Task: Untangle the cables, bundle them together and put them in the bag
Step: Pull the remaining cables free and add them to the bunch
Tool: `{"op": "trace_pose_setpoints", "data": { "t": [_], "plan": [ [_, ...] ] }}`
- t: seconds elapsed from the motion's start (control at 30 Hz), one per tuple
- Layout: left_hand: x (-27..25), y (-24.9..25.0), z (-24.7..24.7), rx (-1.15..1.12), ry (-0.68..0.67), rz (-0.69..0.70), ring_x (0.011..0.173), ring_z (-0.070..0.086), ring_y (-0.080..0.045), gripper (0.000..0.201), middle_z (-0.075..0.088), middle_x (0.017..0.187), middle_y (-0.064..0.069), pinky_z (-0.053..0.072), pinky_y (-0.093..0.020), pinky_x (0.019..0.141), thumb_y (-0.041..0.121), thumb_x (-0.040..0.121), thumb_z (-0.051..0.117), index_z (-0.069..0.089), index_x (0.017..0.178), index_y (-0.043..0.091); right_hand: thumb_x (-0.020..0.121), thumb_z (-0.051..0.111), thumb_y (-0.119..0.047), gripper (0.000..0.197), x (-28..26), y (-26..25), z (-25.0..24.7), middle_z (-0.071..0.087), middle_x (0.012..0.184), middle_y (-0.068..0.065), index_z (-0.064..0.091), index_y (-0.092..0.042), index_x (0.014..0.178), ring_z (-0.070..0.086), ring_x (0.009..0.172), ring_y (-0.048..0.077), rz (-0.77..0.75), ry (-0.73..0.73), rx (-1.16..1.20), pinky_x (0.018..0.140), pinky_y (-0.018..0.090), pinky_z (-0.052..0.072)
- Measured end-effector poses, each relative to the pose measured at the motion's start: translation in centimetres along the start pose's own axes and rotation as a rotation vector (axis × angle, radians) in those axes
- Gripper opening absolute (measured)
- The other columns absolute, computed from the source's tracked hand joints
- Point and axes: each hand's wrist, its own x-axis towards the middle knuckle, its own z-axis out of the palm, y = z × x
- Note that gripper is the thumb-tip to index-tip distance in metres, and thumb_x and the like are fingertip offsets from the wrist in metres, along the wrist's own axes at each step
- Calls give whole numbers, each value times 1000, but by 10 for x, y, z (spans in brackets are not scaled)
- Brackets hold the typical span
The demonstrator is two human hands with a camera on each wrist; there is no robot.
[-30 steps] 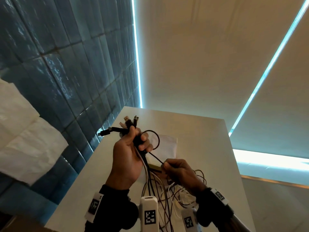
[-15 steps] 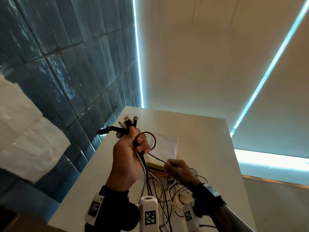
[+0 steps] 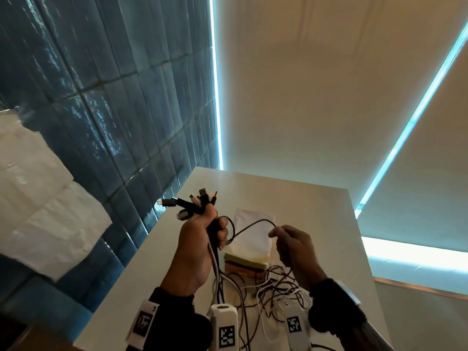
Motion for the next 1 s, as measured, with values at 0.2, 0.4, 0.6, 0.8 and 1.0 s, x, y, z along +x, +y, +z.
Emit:
{"op": "trace_pose_setpoints", "data": {
  "t": [0.2, 0.4, 0.6, 0.8, 1.0],
  "plan": [
    [-1, -7, 6, -2, -11, -93, 64, 60, -23, 21, 69, 84, -20, 38, -31, 58, 21, 103, 37, 49, 90, 9, 94, 54, -20, 23, -31, -50, 38, 33, 49, -5, 64, -10, 75, 23, 42, 9, -225, -364, 39, 43, 20, 18],
    [-4, 0, -1, -287, -87, -46, 71, 59, -26, 28, 48, 66, -7, 46, -40, 77, 25, 101, 37, 45, 78, 10, 94, 53, -27, 25, -38, -35, 36, 47, 59, -3, 65, -18, 75, 36, 50, 9, -167, -577, -97, 48, 21, 29],
    [-2, 3, -6, -249, -85, 30, 51, 35, -12, 31, 35, 59, 3, 32, -31, 58, 28, 101, 36, 41, 73, 15, 94, 56, -31, 25, -23, 30, 16, 49, 61, -8, 62, -23, 71, 42, 58, 13, -71, -457, -211, 56, 27, 38],
    [-5, 3, -4, -205, -147, 50, 52, 28, -12, 27, 31, 60, 3, 29, -29, 56, 28, 97, 38, 39, 74, 16, 88, 56, -46, 29, -12, 77, 5, 49, 63, -8, 61, -27, 68, 44, 63, 16, -50, -355, -294, 63, 35, 40],
    [-4, 8, -8, -171, -163, 73, 51, 29, -11, 28, 31, 60, 3, 32, -26, 52, 29, 97, 39, 39, 73, 15, 86, 53, -46, 29, 0, 105, 1, 55, 61, -7, 62, -29, 64, 53, 63, 14, -24, -247, -410, 63, 34, 45]
  ]
}}
